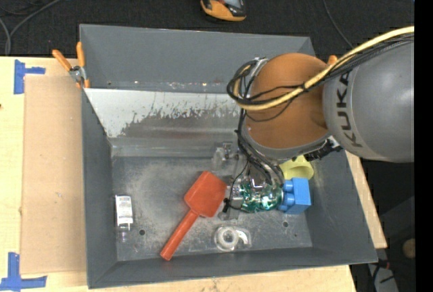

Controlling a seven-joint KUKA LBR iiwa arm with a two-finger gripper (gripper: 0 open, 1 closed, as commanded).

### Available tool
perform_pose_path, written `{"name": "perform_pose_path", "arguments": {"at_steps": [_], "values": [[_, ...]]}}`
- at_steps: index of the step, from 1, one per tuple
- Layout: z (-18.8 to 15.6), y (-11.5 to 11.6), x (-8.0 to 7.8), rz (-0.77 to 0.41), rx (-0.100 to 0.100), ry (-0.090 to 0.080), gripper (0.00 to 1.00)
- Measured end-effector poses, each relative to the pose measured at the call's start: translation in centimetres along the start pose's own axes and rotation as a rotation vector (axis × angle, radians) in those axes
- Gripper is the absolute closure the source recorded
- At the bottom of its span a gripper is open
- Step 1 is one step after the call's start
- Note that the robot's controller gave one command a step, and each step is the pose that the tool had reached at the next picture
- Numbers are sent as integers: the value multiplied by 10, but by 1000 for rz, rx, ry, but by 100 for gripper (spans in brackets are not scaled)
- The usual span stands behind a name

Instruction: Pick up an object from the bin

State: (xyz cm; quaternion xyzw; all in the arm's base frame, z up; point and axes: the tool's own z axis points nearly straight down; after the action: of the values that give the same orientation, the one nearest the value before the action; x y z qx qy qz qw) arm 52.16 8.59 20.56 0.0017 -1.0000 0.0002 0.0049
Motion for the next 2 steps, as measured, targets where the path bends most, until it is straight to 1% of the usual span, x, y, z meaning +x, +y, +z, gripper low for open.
{"name": "perform_pose_path", "arguments": {"at_steps": [1, 2], "values": [[-4, -1, -1, 5, -1, -8, 0], [79, 8, -38, -283, 0, -7, 0]]}}
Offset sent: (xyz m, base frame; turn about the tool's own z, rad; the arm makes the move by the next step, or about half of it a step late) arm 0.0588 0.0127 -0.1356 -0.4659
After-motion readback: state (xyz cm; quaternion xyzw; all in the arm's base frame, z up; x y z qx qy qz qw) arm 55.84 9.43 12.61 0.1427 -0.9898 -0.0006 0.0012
